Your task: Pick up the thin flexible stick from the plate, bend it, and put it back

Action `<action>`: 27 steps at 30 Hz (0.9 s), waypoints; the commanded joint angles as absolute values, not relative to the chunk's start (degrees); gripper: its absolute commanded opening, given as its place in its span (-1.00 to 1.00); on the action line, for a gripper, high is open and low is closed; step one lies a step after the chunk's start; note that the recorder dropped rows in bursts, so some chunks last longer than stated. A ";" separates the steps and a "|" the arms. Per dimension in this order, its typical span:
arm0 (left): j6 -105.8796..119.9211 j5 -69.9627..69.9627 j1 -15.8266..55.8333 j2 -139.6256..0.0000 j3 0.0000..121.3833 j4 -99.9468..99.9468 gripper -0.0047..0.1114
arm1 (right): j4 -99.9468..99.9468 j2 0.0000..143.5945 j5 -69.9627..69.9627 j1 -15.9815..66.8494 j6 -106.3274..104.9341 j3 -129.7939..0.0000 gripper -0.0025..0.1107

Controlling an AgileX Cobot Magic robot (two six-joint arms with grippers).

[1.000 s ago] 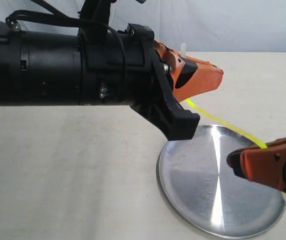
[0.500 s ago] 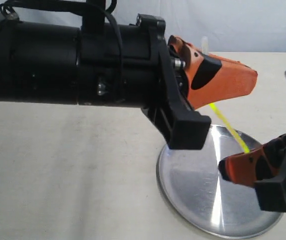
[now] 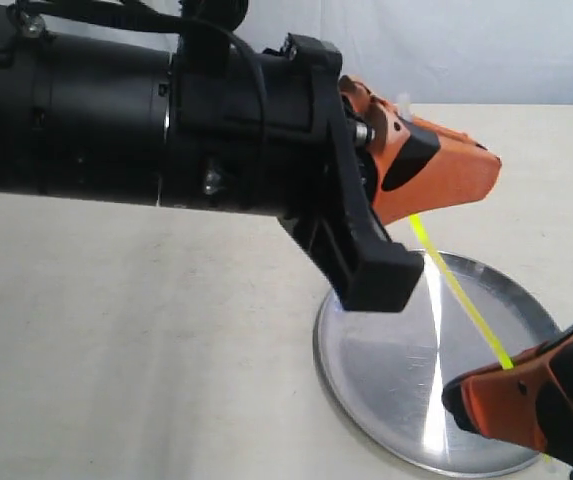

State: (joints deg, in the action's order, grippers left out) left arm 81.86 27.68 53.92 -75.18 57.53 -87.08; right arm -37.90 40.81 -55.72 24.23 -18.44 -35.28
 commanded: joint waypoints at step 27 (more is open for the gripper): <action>76.43 24.83 53.81 -74.75 58.14 -79.71 -0.91 | -30.72 33.19 -50.74 24.05 -9.66 -42.03 -0.97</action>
State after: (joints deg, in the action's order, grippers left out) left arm 77.10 21.06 53.82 -74.85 58.14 -79.55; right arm -37.35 33.84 -54.25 24.23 -14.73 -40.11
